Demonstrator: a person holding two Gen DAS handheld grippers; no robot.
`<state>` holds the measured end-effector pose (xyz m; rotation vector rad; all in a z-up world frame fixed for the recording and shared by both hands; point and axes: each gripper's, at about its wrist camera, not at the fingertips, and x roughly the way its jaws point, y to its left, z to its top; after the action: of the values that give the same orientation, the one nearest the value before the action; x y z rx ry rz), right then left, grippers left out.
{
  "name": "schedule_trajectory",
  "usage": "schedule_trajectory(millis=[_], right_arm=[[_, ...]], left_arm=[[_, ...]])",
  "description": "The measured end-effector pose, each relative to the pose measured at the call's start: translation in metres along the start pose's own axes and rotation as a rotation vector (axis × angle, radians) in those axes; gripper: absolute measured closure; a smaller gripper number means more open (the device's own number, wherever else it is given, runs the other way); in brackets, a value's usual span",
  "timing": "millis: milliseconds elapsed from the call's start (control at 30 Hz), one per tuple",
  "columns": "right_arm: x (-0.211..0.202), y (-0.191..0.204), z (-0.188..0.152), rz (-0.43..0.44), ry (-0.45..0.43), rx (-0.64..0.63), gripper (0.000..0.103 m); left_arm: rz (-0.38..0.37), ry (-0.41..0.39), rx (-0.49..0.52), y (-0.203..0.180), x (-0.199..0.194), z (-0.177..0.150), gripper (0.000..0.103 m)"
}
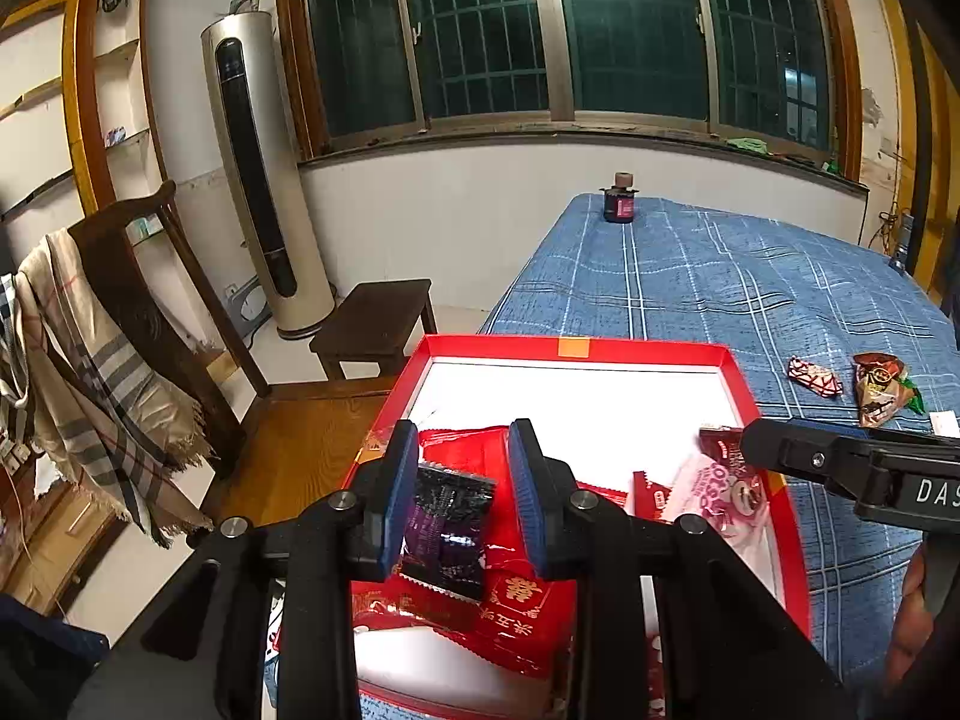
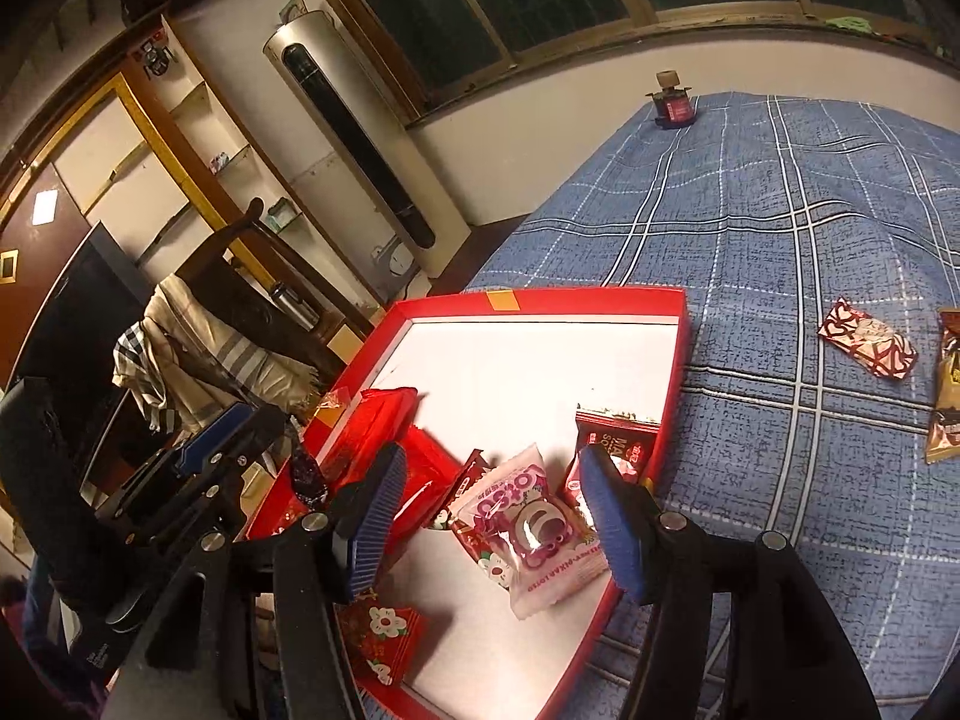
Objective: Organize snacks
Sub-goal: 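Carry both packets over the red-rimmed box and open both grippers, then move both grippers back to the bedspread toward the brown bag and white packet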
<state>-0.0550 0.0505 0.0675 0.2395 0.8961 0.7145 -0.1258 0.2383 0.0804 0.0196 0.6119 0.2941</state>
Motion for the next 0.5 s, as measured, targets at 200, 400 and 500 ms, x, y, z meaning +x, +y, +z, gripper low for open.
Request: schedule_trajectory(millis=[200,400,500], right_arm=[[-0.014,-0.001,-0.001,0.004,-0.023,0.003,0.041],[-0.029,-0.006,-0.002,0.008,-0.044,0.011,0.041],[-0.036,-0.01,-0.002,0.01,-0.057,0.016,0.041]], left_arm=[[0.002,-0.011,0.013,-0.006,-0.009,0.001,0.074],[0.005,-0.022,0.029,-0.016,-0.018,0.003,0.074],[0.006,-0.026,0.042,-0.022,-0.022,0.004,0.074]])
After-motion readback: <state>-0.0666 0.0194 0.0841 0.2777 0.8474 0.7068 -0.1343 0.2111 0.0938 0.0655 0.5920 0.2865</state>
